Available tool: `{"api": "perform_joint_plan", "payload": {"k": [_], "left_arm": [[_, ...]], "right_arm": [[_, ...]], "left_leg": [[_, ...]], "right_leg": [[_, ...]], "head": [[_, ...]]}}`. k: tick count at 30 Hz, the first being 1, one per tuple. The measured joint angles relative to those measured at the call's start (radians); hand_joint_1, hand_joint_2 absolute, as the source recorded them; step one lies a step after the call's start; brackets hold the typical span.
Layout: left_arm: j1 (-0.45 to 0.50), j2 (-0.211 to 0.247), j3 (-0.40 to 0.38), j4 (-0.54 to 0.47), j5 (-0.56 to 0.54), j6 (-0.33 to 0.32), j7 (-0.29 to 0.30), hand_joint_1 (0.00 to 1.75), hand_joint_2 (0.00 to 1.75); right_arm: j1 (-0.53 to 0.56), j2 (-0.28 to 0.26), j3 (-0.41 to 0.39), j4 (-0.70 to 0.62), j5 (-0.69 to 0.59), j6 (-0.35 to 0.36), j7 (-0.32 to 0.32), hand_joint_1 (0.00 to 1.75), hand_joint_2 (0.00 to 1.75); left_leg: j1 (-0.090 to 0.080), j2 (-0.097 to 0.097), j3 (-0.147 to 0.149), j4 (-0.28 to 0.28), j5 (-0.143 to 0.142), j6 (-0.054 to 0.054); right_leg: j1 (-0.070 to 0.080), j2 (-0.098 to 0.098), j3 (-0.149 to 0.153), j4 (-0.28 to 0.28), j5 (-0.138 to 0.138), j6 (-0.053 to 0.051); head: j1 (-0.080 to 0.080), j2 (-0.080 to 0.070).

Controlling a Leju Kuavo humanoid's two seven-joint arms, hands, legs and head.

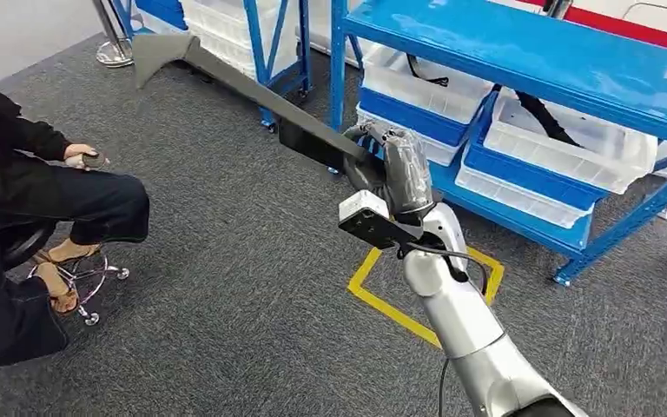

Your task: Take the parts from the cabinet and place them on the table.

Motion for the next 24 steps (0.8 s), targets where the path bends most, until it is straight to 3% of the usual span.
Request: {"api": "perform_joint_plan", "payload": {"k": [1, 2, 5, 6, 7, 8, 9, 11, 12, 13, 14, 15, 16, 17, 18, 19, 20, 21, 22, 23, 24], "left_arm": [[0.001, 0.0, 0.003, 0.0, 0.005, 0.002, -0.004, 0.0, 0.0], [0.003, 0.0, 0.007, 0.0, 0.011, 0.006, -0.007, 0.0, 0.0], [0.02, 0.001, 0.021, 0.0, 0.022, 0.008, -0.017, 0.0, 0.0], [0.026, 0.006, 0.025, 0.0, 0.025, 0.008, -0.019, 0.0, 0.0], [0.031, 0.008, 0.028, 0.0, 0.029, 0.008, -0.023, 0.0, 0.0], [0.033, 0.007, 0.029, 0.0, 0.031, 0.008, -0.027, 0.0, 0.0], [0.032, 0.009, 0.033, 0.0, 0.032, 0.008, -0.03, 0.0, 0.0], [0.033, 0.009, 0.039, 0.001, 0.032, 0.008, -0.032, 0.0, 0.0], [0.036, 0.008, 0.041, 0.001, 0.032, 0.008, -0.032, 0.0, 0.0], [0.037, 0.008, 0.043, 0.001, 0.032, 0.008, -0.033, 0.0, 0.0], [0.038, 0.01, 0.044, 0.001, 0.033, 0.008, -0.033, 0.0, 0.0], [0.038, 0.011, 0.045, 0.001, 0.033, 0.008, -0.033, 0.0, 0.0], [0.038, 0.011, 0.045, 0.001, 0.032, 0.008, -0.034, 0.0, 0.0], [0.035, 0.004, 0.045, 0.002, 0.032, 0.007, -0.035, 0.0, 0.0], [0.034, 0.005, 0.045, 0.002, 0.031, 0.006, -0.035, 0.0, 0.0], [0.034, 0.005, 0.045, 0.002, 0.026, 0.007, -0.037, 0.0, 0.0], [0.035, 0.006, 0.045, 0.002, 0.023, 0.007, -0.037, 0.0, 0.0], [0.035, 0.007, 0.045, 0.002, 0.022, 0.007, -0.037, 0.0, 0.0], [0.036, 0.009, 0.045, 0.002, 0.021, 0.007, -0.037, 0.0, 0.0], [0.035, 0.007, 0.045, 0.002, 0.02, 0.007, -0.036, 0.0, 0.0], [0.033, 0.008, 0.045, 0.002, 0.017, 0.006, -0.035, 0.0, 0.0]], "right_arm": [[-0.007, 0.004, 0.002, 0.004, -0.005, 0.003, -0.003, 1.75, 1.75], [-0.014, 0.008, 0.004, 0.011, -0.008, 0.003, -0.007, 1.75, 1.75], [-0.032, 0.022, 0.01, 0.026, -0.013, 0.007, -0.01, 1.75, 1.75], [-0.039, 0.027, 0.013, 0.031, -0.015, 0.009, -0.011, 1.75, 1.75], [-0.045, 0.033, 0.016, 0.034, -0.017, 0.01, -0.012, 1.75, 1.75], [-0.05, 0.039, 0.021, 0.038, -0.019, 0.01, -0.013, 1.75, 1.75], [-0.054, 0.042, 0.024, 0.042, -0.023, 0.011, -0.015, 1.75, 1.75], [-0.055, 0.045, 0.026, 0.048, -0.025, 0.011, -0.015, 1.75, 1.75], [-0.055, 0.047, 0.027, 0.053, -0.025, 0.011, -0.015, 1.75, 1.75], [-0.056, 0.049, 0.028, 0.057, -0.025, 0.011, -0.015, 1.75, 1.75], [-0.056, 0.05, 0.029, 0.06, -0.026, 0.011, -0.015, 1.75, 1.75], [-0.056, 0.05, 0.031, 0.061, -0.026, 0.011, -0.015, 1.75, 1.75], [-0.058, 0.052, 0.031, 0.062, -0.026, 0.011, -0.015, 1.75, 1.75], [-0.061, 0.054, 0.031, 0.062, -0.026, 0.011, -0.015, 1.75, 1.75], [-0.066, 0.054, 0.03, 0.062, -0.027, 0.011, -0.015, 1.75, 1.75], [-0.068, 0.055, 0.031, 0.063, -0.027, 0.011, -0.015, 1.75, 1.75], [-0.067, 0.054, 0.031, 0.063, -0.027, 0.01, -0.015, 1.75, 1.75], [-0.066, 0.054, 0.031, 0.063, -0.027, 0.01, -0.013, 1.75, 1.75], [-0.065, 0.053, 0.03, 0.063, -0.027, 0.009, -0.012, 1.75, 1.75], [-0.063, 0.052, 0.031, 0.063, -0.027, 0.009, -0.012, 1.75, 1.75], [-0.063, 0.049, 0.03, 0.062, -0.027, 0.007, -0.013, 1.75, 1.75]], "left_leg": [[0.0, -0.008, -0.002, 0.002, 0.001, -0.002], [-0.007, -0.015, -0.005, 0.006, 0.0, -0.009], [0.001, -0.029, -0.01, -0.001, 0.006, -0.027], [0.0, -0.035, -0.013, 0.0, 0.006, -0.034], [0.004, -0.017, -0.014, 0.009, -0.001, -0.035], [0.001, 0.024, -0.032, 0.047, -0.03, -0.042], [0.005, 0.047, -0.07, 0.123, -0.072, -0.049], [0.012, 0.061, -0.147, 0.273, -0.133, -0.061], [0.018, 0.064, -0.167, 0.308, -0.137, -0.067], [0.025, 0.069, -0.162, 0.294, -0.119, -0.072], [0.032, 0.075, -0.135, 0.241, -0.087, -0.077], [0.038, 0.086, -0.09, 0.16, -0.048, -0.082], [0.044, 0.113, -0.033, 0.067, -0.014, -0.09], [0.04, 0.147, -0.009, 0.022, -0.02, -0.097], [0.037, 0.129, -0.011, 0.023, -0.015, -0.079], [0.029, 0.12, -0.015, 0.024, -0.015, -0.065], [0.02, 0.111, -0.017, 0.024, -0.015, -0.055], [0.013, 0.098, -0.017, 0.022, -0.014, -0.043], [0.017, 0.09, -0.01, 0.015, -0.009, -0.03], [0.015, 0.083, -0.01, 0.015, -0.009, -0.024], [0.013, 0.077, -0.011, 0.015, -0.008, -0.015]], "right_leg": [[-0.001, 0.03, 0.043, -0.089, 0.03, 0.0], [0.003, 0.041, 0.051, -0.111, 0.03, -0.005], [0.011, 0.021, 0.054, -0.113, 0.037, -0.017], [-0.005, 0.012, 0.06, -0.123, 0.044, -0.026], [-0.012, 0.002, 0.065, -0.132, 0.05, -0.033], [-0.011, -0.004, 0.067, -0.135, 0.05, -0.044], [-0.01, -0.013, 0.067, -0.135, 0.05, -0.047], [-0.008, -0.033, 0.067, -0.135, 0.049, -0.047], [-0.008, -0.042, 0.066, -0.135, 0.048, -0.047], [-0.009, -0.051, 0.067, -0.135, 0.048, -0.047], [-0.011, -0.059, 0.067, -0.134, 0.046, -0.042], [-0.014, -0.067, 0.07, -0.133, 0.043, -0.038], [-0.016, -0.074, 0.072, -0.129, 0.037, -0.027], [-0.007, -0.08, 0.068, -0.123, 0.031, -0.017], [-0.002, -0.084, 0.065, -0.115, 0.026, -0.009], [0.001, -0.091, 0.069, -0.12, 0.028, -0.001], [0.002, -0.099, 0.073, -0.126, 0.029, 0.009], [-0.004, -0.111, 0.078, -0.129, 0.028, 0.018], [-0.011, -0.104, 0.07, -0.121, 0.02, 0.026], [-0.014, -0.066, 0.059, -0.089, 0.001, 0.021], [-0.014, -0.04, 0.027, -0.025, -0.029, 0.012]], "head": [[0.0, 0.0], [-0.001, 0.0], [0.0, 0.0], [-0.001, 0.0], [0.0, 0.0], [-0.006, 0.0], [-0.008, 0.0], [-0.008, 0.0], [-0.008, 0.0], [-0.008, 0.0], [-0.008, 0.0], [-0.008, 0.0], [-0.008, 0.0], [-0.012, 0.0], [-0.013, 0.0], [-0.002, 0.0], [-0.002, 0.0], [-0.002, 0.0], [-0.002, 0.0], [0.0, 0.0], [0.0, 0.0]]}}
